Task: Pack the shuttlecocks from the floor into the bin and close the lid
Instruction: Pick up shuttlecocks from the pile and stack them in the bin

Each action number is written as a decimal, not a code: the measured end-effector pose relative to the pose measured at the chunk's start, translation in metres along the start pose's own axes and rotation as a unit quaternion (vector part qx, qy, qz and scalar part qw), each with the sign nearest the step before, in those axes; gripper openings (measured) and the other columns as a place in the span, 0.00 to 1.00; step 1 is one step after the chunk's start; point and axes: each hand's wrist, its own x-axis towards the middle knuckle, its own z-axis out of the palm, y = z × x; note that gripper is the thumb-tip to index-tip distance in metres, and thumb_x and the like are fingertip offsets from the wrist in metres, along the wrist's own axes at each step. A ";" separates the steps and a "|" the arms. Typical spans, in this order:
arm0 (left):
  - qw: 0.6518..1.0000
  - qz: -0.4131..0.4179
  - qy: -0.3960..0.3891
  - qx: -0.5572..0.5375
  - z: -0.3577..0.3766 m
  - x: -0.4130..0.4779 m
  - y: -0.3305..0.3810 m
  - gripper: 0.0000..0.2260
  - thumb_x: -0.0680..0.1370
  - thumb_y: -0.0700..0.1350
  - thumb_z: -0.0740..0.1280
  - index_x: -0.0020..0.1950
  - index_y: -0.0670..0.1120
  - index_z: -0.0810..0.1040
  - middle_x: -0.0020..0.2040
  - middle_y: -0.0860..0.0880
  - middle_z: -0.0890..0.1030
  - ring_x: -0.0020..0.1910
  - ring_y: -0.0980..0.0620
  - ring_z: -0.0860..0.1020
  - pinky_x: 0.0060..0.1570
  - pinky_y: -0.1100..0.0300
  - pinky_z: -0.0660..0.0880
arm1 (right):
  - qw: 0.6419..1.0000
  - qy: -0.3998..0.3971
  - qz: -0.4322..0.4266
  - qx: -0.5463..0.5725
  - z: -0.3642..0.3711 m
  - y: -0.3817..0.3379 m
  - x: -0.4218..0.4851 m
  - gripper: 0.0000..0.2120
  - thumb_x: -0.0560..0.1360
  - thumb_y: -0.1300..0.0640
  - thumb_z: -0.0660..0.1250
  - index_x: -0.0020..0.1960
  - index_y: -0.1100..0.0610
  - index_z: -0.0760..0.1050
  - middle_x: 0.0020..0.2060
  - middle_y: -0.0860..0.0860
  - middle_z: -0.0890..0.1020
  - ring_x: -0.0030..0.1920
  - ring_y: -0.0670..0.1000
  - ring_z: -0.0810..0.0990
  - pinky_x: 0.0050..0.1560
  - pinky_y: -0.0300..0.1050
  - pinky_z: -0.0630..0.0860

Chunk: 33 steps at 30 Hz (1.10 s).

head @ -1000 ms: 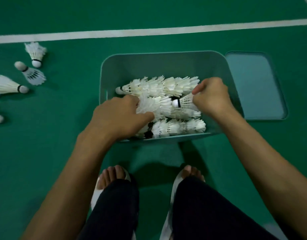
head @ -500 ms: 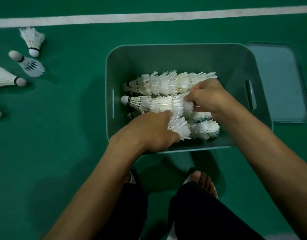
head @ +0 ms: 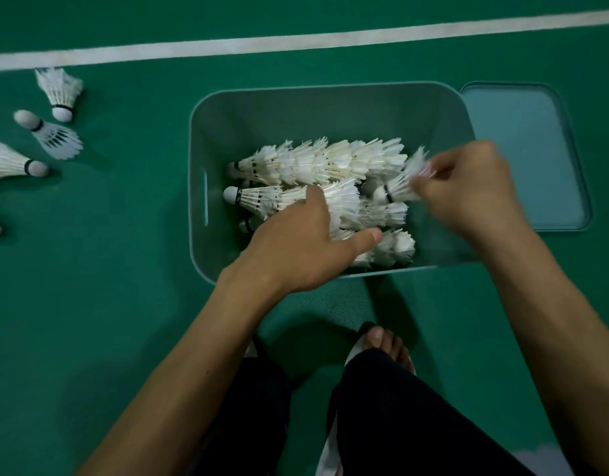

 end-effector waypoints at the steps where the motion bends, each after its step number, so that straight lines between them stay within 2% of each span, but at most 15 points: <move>1: 1.000 -0.013 -0.021 -0.009 -0.003 -0.001 0.000 0.39 0.73 0.72 0.63 0.71 0.44 0.63 0.55 0.48 0.77 0.51 0.47 0.77 0.42 0.52 0.73 | 0.999 0.024 0.001 -0.022 -0.002 -0.001 0.005 0.09 0.75 0.61 0.69 0.39 0.65 0.80 0.32 0.60 0.80 0.33 0.58 0.78 0.35 0.46 0.75; 3: 0.998 -0.025 -0.054 -0.022 -0.007 -0.001 -0.002 0.33 0.74 0.61 0.69 0.69 0.44 0.61 0.48 0.50 0.73 0.43 0.51 0.75 0.35 0.55 0.67 | 0.999 0.023 0.012 -0.043 0.004 -0.007 0.013 0.12 0.74 0.63 0.65 0.32 0.62 0.70 0.26 0.54 0.70 0.27 0.53 0.67 0.29 0.41 0.66; 5: 0.997 -0.044 -0.056 -0.027 -0.012 0.001 -0.005 0.27 0.74 0.52 0.70 0.66 0.44 0.61 0.48 0.48 0.73 0.43 0.50 0.75 0.34 0.56 0.66 | 0.997 -0.006 0.032 -0.068 0.015 -0.014 0.018 0.13 0.72 0.64 0.63 0.31 0.58 0.64 0.27 0.53 0.66 0.27 0.52 0.63 0.30 0.46 0.65; 7: 0.996 -0.075 -0.049 -0.016 -0.016 0.004 -0.009 0.26 0.76 0.48 0.68 0.69 0.42 0.61 0.59 0.44 0.73 0.52 0.44 0.77 0.41 0.54 0.69 | 0.996 -0.045 0.056 -0.049 0.027 -0.018 0.024 0.11 0.72 0.64 0.63 0.33 0.58 0.65 0.28 0.53 0.67 0.29 0.54 0.66 0.32 0.46 0.67; 10: 0.992 -0.103 -0.062 0.045 -0.024 0.005 -0.017 0.26 0.78 0.49 0.68 0.71 0.42 0.62 0.68 0.41 0.69 0.62 0.40 0.74 0.50 0.53 0.70 | 0.979 -0.129 0.127 0.089 0.044 -0.022 0.033 0.03 0.75 0.66 0.66 0.43 0.61 0.75 0.35 0.55 0.76 0.35 0.54 0.76 0.38 0.48 0.79; 13: 0.993 -0.094 -0.067 0.036 -0.028 0.006 -0.023 0.22 0.78 0.45 0.68 0.68 0.43 0.65 0.60 0.43 0.75 0.54 0.43 0.76 0.41 0.55 0.68 | 0.955 -0.192 0.167 0.154 0.056 -0.024 0.036 0.07 0.76 0.68 0.67 0.54 0.67 0.78 0.41 0.58 0.78 0.39 0.54 0.78 0.41 0.50 0.78; 15: 0.995 -0.086 -0.052 0.007 -0.029 0.008 -0.022 0.20 0.76 0.44 0.71 0.64 0.45 0.67 0.53 0.46 0.78 0.48 0.47 0.77 0.37 0.54 0.69 | 0.952 -0.204 0.163 0.159 0.058 -0.027 0.037 0.06 0.77 0.68 0.67 0.54 0.66 0.77 0.43 0.59 0.78 0.40 0.55 0.78 0.43 0.51 0.79; 18: 0.997 -0.062 -0.012 -0.055 -0.028 0.012 -0.011 0.23 0.72 0.46 0.77 0.61 0.47 0.68 0.50 0.48 0.79 0.46 0.48 0.79 0.44 0.51 0.78 | 0.948 -0.221 0.157 0.165 0.053 -0.024 0.041 0.05 0.78 0.62 0.69 0.51 0.64 0.76 0.44 0.59 0.80 0.42 0.55 0.81 0.48 0.53 0.83; 22: 0.995 0.004 0.062 -0.076 -0.022 0.015 0.003 0.23 0.68 0.49 0.81 0.55 0.50 0.71 0.47 0.52 0.79 0.44 0.49 0.78 0.46 0.47 0.79 | 0.982 -0.153 0.077 0.078 0.024 -0.012 0.035 0.24 0.71 0.44 0.71 0.51 0.66 0.82 0.45 0.63 0.86 0.45 0.60 0.87 0.57 0.61 0.80; 23: 0.994 0.024 0.074 -0.078 -0.021 0.015 0.007 0.23 0.67 0.50 0.81 0.54 0.51 0.72 0.47 0.54 0.78 0.44 0.50 0.78 0.46 0.47 0.79 | 0.986 -0.136 0.048 0.084 0.012 -0.011 0.028 0.24 0.70 0.42 0.71 0.49 0.64 0.84 0.43 0.62 0.86 0.43 0.57 0.86 0.60 0.57 0.78; 24: 0.992 0.043 0.083 -0.081 -0.019 0.014 0.011 0.23 0.67 0.52 0.81 0.54 0.52 0.72 0.46 0.56 0.78 0.44 0.50 0.78 0.46 0.48 0.79 | 0.984 -0.136 0.018 0.113 0.001 -0.010 0.021 0.22 0.70 0.41 0.72 0.45 0.61 0.85 0.41 0.59 0.87 0.42 0.54 0.86 0.54 0.58 0.82; 26: 0.988 0.074 0.100 -0.091 -0.015 0.011 0.019 0.23 0.68 0.54 0.81 0.55 0.54 0.72 0.45 0.58 0.77 0.43 0.52 0.78 0.44 0.48 0.79 | 0.971 -0.181 -0.041 0.149 -0.017 -0.015 0.001 0.16 0.72 0.44 0.76 0.41 0.57 0.85 0.39 0.56 0.87 0.41 0.53 0.85 0.55 0.58 0.81; 29: 0.981 0.102 0.124 -0.109 -0.009 0.005 0.028 0.23 0.68 0.51 0.80 0.56 0.53 0.73 0.46 0.58 0.80 0.42 0.55 0.80 0.43 0.50 0.79 | 0.964 -0.217 -0.105 0.111 -0.022 -0.018 -0.019 0.06 0.72 0.56 0.78 0.39 0.57 0.85 0.37 0.58 0.87 0.39 0.61 0.85 0.49 0.60 0.81; 31: 0.984 0.094 0.132 -0.076 -0.004 0.001 0.028 0.25 0.69 0.54 0.79 0.60 0.53 0.72 0.53 0.57 0.79 0.47 0.54 0.79 0.46 0.51 0.79 | 0.984 -0.151 -0.085 0.050 -0.021 -0.009 -0.018 0.06 0.73 0.59 0.77 0.37 0.55 0.84 0.34 0.54 0.86 0.36 0.56 0.84 0.43 0.53 0.81; 33: 0.990 0.060 0.127 -0.005 -0.002 -0.001 0.021 0.27 0.72 0.56 0.77 0.65 0.52 0.69 0.60 0.51 0.76 0.53 0.49 0.78 0.51 0.48 0.78 | 0.995 -0.029 -0.065 -0.073 -0.021 0.002 -0.012 0.03 0.74 0.59 0.73 0.42 0.56 0.85 0.37 0.55 0.86 0.40 0.58 0.84 0.43 0.46 0.77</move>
